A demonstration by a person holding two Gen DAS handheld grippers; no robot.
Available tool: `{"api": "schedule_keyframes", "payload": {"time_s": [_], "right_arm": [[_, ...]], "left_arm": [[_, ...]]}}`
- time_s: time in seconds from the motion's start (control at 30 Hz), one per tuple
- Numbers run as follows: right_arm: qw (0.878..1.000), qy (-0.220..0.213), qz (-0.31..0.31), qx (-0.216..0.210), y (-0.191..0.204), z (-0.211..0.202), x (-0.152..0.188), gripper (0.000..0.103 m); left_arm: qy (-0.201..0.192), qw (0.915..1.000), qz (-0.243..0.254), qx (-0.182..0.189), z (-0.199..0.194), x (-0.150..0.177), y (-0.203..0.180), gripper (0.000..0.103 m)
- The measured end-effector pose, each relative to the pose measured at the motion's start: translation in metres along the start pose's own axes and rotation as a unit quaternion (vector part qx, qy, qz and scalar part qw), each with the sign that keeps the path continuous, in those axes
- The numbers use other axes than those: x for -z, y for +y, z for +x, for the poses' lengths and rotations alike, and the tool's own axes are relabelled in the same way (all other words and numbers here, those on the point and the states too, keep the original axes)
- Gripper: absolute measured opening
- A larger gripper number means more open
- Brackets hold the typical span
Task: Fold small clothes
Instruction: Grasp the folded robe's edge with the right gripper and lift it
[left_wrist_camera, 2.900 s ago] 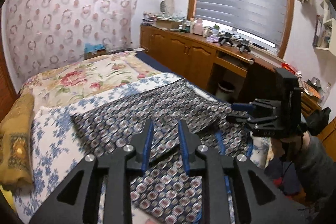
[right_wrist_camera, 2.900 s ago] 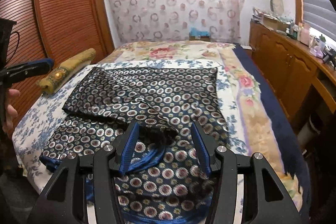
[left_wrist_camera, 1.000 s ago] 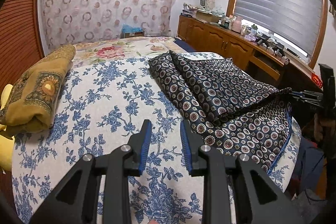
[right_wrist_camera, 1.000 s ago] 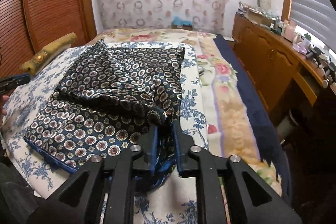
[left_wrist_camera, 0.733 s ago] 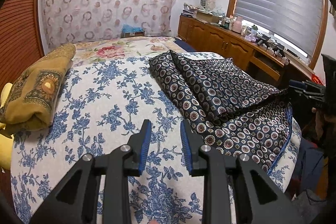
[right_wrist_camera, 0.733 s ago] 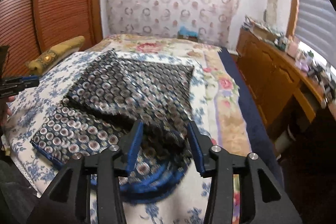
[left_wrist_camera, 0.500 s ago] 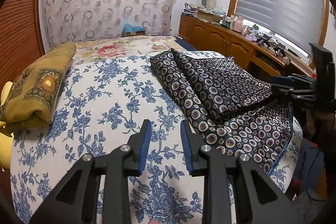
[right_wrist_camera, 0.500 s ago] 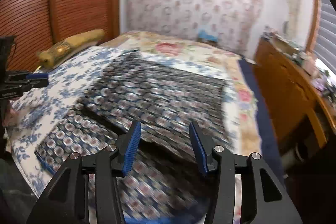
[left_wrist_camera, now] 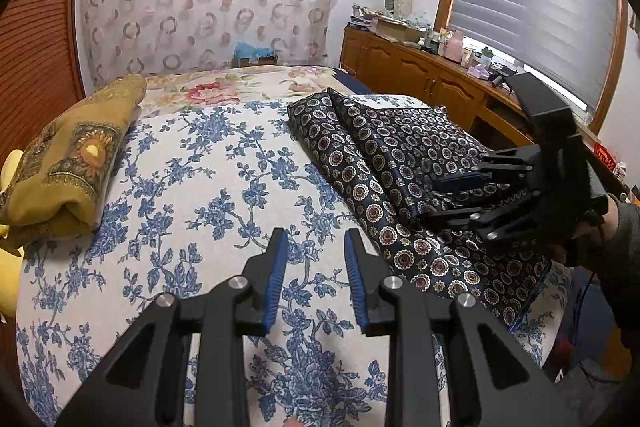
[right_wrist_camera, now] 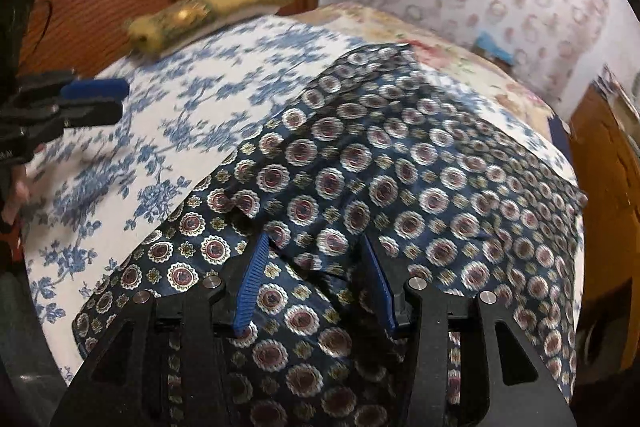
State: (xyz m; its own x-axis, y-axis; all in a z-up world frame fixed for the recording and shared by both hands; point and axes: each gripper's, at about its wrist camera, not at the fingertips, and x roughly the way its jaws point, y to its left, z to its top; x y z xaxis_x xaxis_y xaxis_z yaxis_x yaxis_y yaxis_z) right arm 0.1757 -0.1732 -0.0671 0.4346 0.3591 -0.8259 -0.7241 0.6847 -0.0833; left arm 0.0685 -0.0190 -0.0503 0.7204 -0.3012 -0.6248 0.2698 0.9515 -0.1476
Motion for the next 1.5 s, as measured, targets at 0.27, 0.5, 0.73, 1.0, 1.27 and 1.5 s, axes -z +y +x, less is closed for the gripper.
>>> {"api": "schedule_keyframes", "payload": {"time_s": [0.27,0.5,0.73,1.0,1.27,1.5], "right_arm": [[1.0,-0.003,-0.007,-0.001,-0.007,0.008,-0.005,0.03],[0.997,-0.055,0.036,0.042,-0.047,-0.023,-0.01,0.005],[0.986,-0.083,0.09,0.111,-0.114,-0.05,-0.02,0.005],[0.972,-0.053,0.15,0.172,-0.181,-0.034,-0.024,0.004],[0.952,-0.025,0.199,0.231,-0.216,-0.033,-0.019,0.029],[0.96,-0.046,0.192,0.197,-0.194,-0.063,0.003,0.038]], "left_arm": [[0.001,1.0,0.002,0.005,0.0,0.003,-0.004,0.027],[0.002,0.9999,0.002,0.011,0.0,0.003,-0.006,0.027],[0.005,0.9998,0.004,0.018,0.003,0.004,-0.009,0.027],[0.013,0.9994,0.01,0.03,0.006,0.006,-0.018,0.028],[0.021,0.9988,0.018,0.041,0.012,0.009,-0.026,0.028],[0.028,0.9982,0.025,0.045,0.017,0.008,-0.033,0.028]]}}
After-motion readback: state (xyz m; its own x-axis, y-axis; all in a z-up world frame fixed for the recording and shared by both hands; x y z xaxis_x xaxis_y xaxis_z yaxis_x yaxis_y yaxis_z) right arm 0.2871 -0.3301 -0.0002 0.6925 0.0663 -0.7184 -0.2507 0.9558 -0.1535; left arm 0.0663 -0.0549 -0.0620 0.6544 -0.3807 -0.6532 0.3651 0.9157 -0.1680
